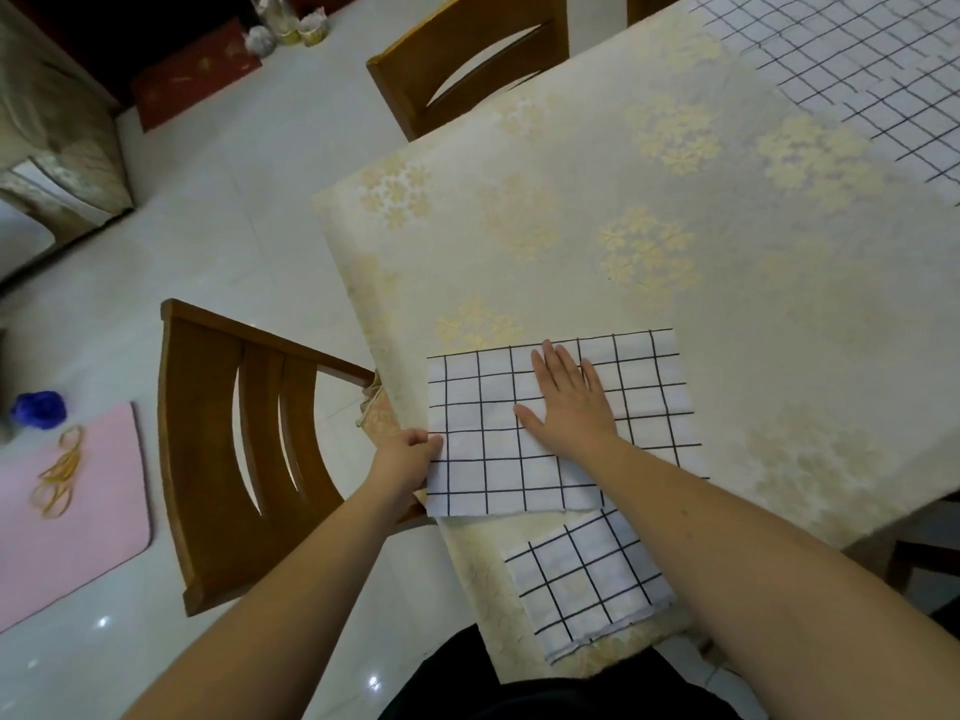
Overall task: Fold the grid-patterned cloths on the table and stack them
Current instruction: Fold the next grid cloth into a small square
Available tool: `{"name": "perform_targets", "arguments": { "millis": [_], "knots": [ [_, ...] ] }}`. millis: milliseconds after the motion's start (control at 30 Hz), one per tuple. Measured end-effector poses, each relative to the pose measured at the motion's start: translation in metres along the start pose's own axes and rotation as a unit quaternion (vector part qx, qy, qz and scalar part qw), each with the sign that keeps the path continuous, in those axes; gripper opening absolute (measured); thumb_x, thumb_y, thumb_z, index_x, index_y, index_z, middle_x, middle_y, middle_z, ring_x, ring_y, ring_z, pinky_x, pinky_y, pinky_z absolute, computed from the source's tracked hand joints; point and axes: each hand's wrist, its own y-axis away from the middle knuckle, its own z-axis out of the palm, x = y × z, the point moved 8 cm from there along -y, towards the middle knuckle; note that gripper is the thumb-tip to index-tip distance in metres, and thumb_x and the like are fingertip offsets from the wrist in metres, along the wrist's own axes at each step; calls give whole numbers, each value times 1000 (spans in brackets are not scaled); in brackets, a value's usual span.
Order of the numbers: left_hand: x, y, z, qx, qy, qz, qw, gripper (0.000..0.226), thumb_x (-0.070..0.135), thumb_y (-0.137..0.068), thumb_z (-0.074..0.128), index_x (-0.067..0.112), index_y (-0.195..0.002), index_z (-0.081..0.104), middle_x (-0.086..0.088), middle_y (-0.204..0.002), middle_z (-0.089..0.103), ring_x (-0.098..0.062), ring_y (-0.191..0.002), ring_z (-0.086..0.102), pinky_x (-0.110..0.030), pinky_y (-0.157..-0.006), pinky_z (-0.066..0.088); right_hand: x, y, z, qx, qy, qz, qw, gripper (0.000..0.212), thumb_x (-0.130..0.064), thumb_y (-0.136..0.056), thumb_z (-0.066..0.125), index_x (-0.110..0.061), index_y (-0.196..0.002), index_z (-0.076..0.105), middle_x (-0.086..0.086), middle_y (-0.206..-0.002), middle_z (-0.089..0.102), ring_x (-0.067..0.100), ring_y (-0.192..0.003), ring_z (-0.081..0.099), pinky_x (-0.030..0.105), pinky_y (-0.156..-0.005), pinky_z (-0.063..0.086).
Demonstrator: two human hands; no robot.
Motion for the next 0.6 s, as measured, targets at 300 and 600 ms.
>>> {"name": "perform_targets", "arguments": {
  "millis": [300,600],
  "knots": [
    [64,44,3,-56,-9,135,989,17,28,-95,61,12,-100,64,-5,-94,69,-21,-89,68,-30,-72,59,26,2,-24,-7,-461,74,884,56,-45,-105,26,-28,-156,14,-9,-160,23,11,-147,15,24,-114,9],
    [139,97,65,-101,-108,268,952,12,30,-95,60,21,-87,63,5,-86,74,-2,-63,68,-24,-64,56,52,43,-86,-4,-671,146,727,40,-43,-104,34,-19,-117,62,4,-113,72,19,-106,67,36,-95,51]
  ]
}}
